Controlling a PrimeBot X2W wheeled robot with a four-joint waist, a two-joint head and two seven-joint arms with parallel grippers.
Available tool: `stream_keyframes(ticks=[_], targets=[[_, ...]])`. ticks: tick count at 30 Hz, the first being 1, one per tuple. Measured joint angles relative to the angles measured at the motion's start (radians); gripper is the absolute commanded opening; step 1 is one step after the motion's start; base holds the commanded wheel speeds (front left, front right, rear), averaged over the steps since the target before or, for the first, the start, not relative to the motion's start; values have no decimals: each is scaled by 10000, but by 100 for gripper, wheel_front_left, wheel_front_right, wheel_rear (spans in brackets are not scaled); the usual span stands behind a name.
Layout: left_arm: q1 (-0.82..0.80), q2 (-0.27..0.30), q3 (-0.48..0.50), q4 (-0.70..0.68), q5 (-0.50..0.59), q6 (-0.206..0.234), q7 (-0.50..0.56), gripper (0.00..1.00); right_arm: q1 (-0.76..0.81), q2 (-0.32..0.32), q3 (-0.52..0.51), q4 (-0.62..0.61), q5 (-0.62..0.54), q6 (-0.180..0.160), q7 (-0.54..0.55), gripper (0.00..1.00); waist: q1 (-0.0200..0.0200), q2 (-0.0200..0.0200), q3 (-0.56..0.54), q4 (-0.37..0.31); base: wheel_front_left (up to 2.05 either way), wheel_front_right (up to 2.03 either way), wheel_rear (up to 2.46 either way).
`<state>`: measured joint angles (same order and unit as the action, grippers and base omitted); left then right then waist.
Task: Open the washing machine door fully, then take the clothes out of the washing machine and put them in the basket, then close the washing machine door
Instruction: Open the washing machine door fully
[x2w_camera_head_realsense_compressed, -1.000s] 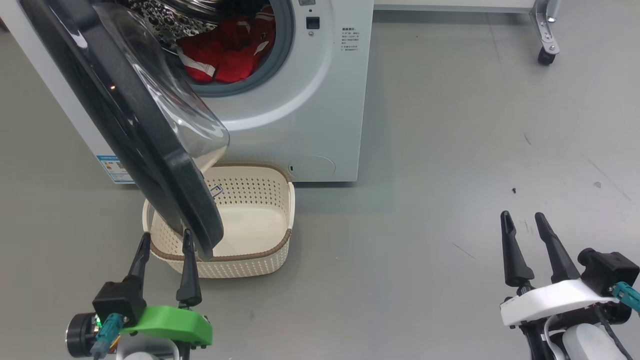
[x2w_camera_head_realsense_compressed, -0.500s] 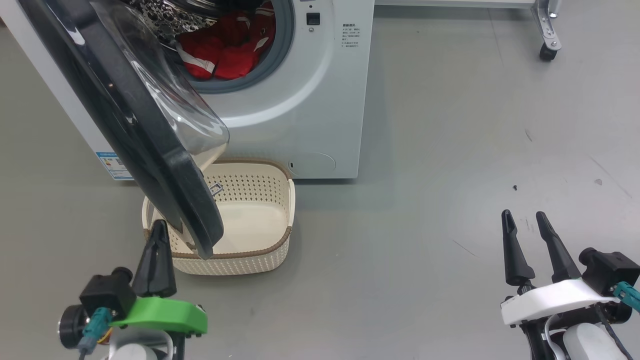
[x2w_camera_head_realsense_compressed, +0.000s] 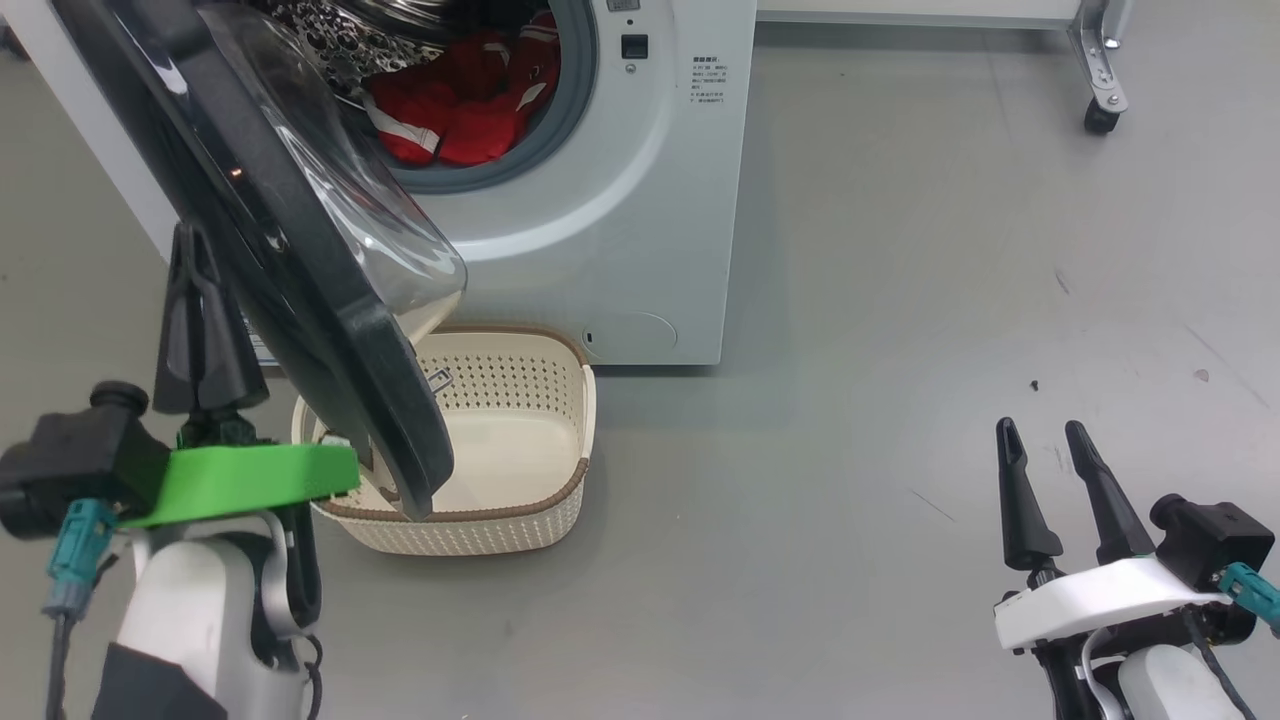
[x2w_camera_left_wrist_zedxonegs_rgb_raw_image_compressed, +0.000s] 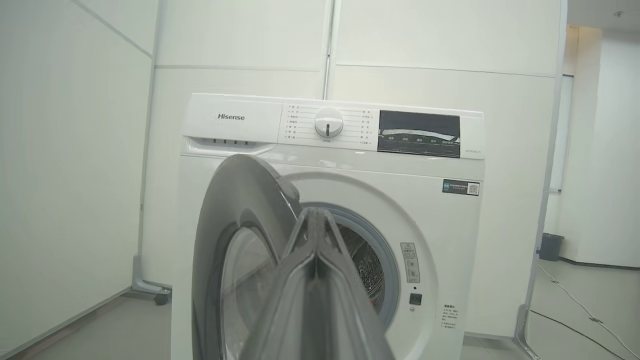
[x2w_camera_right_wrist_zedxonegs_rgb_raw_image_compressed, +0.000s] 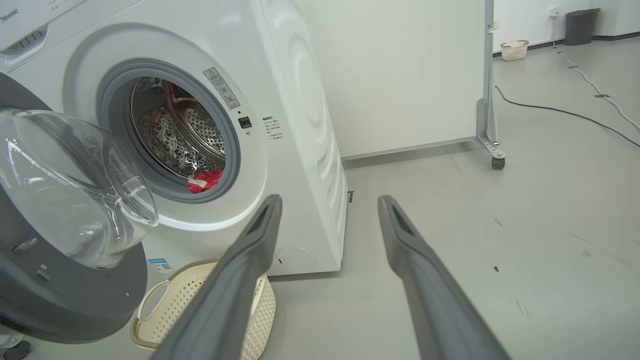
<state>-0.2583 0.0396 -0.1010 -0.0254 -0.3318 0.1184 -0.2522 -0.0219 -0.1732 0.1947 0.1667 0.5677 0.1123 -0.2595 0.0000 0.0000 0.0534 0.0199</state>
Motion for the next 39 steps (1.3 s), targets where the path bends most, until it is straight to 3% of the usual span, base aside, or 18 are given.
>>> stream_keyframes(ticks=[15, 28, 39], targets=[[-1199, 280, -1012, -115, 744, -207, 272, 0, -99, 253, 405, 221, -125, 17, 0, 100, 0, 0, -365, -349, 0, 0, 0], [-834, 144, -1739, 1283, 541, -351, 1536, 0, -99, 301, 332, 290, -144, 96, 0, 100, 0, 0, -338, -954, 0, 0, 0], [-478, 130, -1749, 2583, 121, -351, 2337, 0, -142, 384, 98, 280, -144, 96, 0, 100, 0, 0, -38, -1230, 0, 0, 0]])
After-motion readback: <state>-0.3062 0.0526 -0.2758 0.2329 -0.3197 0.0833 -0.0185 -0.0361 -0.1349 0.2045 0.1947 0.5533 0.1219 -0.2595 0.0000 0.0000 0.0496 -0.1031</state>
